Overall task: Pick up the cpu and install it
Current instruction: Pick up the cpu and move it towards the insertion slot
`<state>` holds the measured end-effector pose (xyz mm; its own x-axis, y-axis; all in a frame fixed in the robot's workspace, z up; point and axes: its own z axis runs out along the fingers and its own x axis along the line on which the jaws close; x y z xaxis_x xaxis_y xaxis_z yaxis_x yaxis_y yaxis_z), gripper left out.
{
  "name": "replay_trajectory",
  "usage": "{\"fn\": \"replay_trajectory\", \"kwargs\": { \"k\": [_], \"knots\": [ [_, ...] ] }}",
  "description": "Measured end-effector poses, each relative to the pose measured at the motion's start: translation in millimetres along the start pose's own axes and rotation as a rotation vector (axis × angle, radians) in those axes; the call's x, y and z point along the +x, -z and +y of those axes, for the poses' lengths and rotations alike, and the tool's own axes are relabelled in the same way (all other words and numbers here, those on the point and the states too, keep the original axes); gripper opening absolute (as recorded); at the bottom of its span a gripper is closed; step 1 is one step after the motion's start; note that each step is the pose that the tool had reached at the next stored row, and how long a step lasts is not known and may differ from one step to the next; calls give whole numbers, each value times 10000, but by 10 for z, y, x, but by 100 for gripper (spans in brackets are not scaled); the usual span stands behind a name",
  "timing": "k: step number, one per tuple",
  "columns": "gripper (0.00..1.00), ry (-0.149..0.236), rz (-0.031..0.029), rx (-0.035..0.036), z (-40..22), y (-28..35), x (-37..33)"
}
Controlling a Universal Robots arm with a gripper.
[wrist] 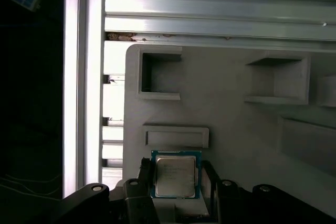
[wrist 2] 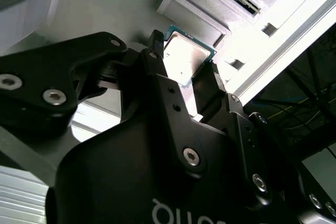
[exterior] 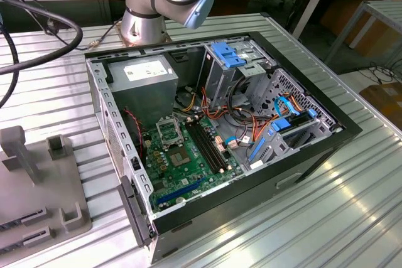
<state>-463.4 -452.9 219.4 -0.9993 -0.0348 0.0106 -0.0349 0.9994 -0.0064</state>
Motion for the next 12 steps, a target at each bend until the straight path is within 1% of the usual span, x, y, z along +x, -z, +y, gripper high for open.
{"fn": "replay_trajectory", "kwargs": {
  "k": [2,12],
  "knots": [
    [47,0,0,-2,0,21,0],
    [47,0,1,-9,-1,72,1]
  ]
}}
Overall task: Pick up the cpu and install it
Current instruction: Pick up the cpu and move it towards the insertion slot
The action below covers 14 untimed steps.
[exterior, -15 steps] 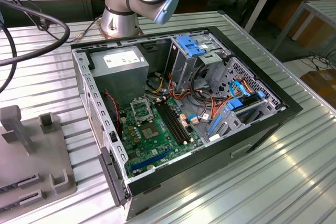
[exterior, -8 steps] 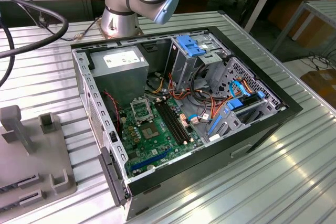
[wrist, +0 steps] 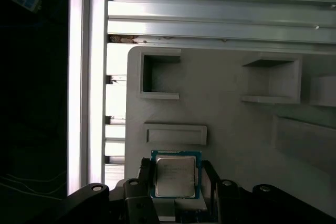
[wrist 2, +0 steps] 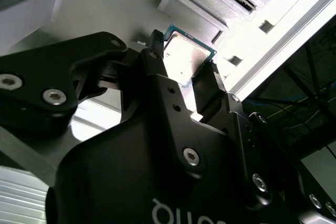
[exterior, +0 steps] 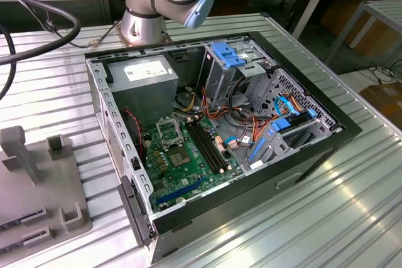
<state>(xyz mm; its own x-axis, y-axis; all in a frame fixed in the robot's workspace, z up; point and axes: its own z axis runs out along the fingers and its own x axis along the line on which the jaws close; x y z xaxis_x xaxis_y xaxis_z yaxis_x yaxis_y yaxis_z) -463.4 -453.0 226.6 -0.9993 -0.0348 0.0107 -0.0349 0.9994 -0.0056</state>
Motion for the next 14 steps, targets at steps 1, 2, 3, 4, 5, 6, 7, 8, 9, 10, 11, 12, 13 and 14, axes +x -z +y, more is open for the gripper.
{"fn": "replay_trajectory", "kwargs": {
  "k": [1,2,3,4,5,6,7,8,9,10,11,12,13,14],
  "knots": [
    [47,0,0,-1,0,8,0],
    [47,0,-1,-3,0,13,0],
    [47,0,-2,-3,0,18,0],
    [47,0,-1,-3,0,24,0],
    [47,0,-1,-3,0,33,0],
    [47,0,-1,-6,0,40,0],
    [47,-1,-2,-9,0,43,0],
    [47,0,-3,-13,0,46,0],
    [47,0,-2,-16,0,49,0],
    [47,0,0,-18,0,54,1],
    [47,1,1,-19,-1,61,0],
    [47,0,0,-19,0,68,0],
    [47,0,-1,-20,0,74,0],
    [47,0,-4,-22,0,79,0]
  ]
}}
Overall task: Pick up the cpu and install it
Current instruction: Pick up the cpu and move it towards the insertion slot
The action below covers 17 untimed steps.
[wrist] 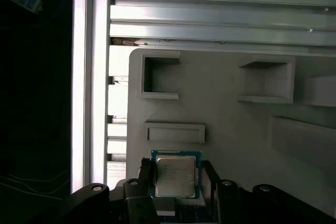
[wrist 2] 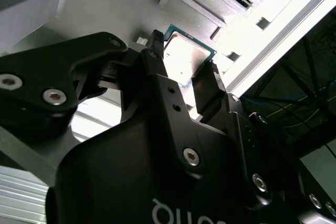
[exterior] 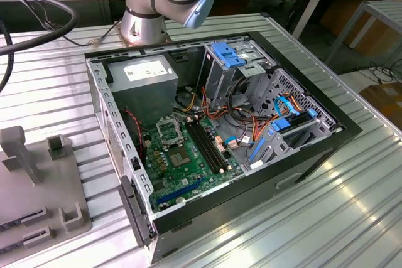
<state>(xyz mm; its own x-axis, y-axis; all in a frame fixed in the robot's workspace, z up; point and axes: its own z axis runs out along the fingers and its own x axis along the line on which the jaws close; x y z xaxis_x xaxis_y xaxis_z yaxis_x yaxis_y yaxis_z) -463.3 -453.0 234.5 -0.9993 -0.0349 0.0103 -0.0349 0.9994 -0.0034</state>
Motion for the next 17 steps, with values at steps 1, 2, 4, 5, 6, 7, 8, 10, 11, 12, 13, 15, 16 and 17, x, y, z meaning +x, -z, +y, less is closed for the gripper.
{"fn": "replay_trajectory", "kwargs": {
  "k": [1,2,4,5,6,7,8,10,11,12,13,15,16,17],
  "knots": [
    [47,0,1,1,0,4,0],
    [47,0,4,2,0,9,1],
    [47,0,1,0,0,15,0],
    [47,0,2,0,0,20,1],
    [47,0,4,1,0,26,1],
    [47,0,4,2,0,32,1],
    [47,0,4,1,0,37,1],
    [47,0,2,0,0,46,1],
    [47,-1,2,0,0,49,1],
    [47,0,3,0,-1,54,1],
    [47,0,3,1,0,59,1],
    [47,0,2,0,0,69,1],
    [47,0,2,0,0,75,1],
    [47,0,3,0,0,81,1]
  ]
}}
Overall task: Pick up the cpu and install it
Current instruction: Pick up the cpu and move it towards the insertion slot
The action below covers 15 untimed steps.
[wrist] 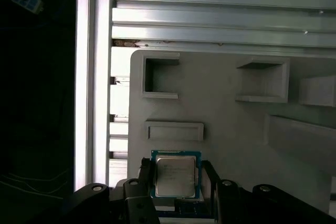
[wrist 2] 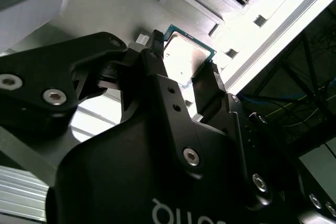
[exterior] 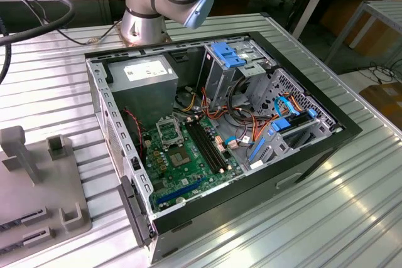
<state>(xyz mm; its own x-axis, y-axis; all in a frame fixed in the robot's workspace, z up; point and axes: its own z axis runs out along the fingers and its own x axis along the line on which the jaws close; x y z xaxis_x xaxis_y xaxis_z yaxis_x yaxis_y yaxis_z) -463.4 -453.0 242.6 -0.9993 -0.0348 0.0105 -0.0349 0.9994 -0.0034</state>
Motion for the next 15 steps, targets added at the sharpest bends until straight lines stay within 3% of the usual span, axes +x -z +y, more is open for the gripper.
{"fn": "replay_trajectory", "kwargs": {
  "k": [15],
  "knots": [
    [47,0,1,0,0,49,1]
  ]
}}
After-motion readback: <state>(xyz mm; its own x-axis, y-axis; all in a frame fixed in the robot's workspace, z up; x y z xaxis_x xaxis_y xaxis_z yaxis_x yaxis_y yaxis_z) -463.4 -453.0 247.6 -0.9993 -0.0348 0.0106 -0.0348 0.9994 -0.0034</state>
